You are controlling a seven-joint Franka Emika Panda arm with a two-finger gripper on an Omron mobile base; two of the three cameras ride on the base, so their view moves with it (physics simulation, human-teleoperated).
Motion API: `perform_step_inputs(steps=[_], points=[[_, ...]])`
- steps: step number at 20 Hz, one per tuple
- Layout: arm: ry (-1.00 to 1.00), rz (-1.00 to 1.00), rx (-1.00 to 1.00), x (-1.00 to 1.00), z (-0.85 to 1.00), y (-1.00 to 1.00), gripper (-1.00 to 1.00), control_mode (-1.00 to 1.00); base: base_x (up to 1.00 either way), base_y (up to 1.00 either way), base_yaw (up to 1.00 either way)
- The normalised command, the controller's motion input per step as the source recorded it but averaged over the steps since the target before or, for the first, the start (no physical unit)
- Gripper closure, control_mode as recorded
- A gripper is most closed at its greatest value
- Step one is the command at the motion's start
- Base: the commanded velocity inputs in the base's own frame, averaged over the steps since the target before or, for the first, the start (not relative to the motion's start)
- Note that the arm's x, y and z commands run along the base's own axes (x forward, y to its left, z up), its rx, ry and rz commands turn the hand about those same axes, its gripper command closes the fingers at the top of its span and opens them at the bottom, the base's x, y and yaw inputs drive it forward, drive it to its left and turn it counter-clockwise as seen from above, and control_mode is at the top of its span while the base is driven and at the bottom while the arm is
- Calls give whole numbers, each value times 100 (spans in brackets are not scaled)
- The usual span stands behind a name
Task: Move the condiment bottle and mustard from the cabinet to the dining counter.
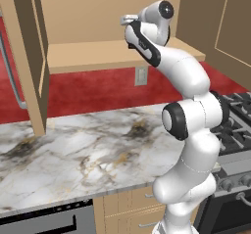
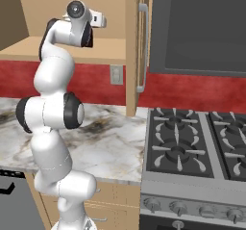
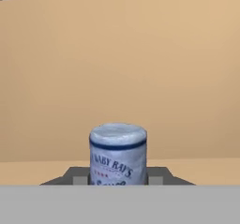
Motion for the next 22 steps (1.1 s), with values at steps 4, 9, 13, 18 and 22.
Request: perform_step_inputs(steps=[4,9,13,18,22], points=[[0,0,-2,0,0,0,100,-100,0,0,0],[-10,0,0,-10,-7,0,100,-100,0,0,0],[-17,0,0,-27,-9,0,100,-100,0,0,0],[-13,0,0,-67,-2,0,100,-100,0,0,0],[-4,0,0,-100,23,0,100,-100,0,0,0]])
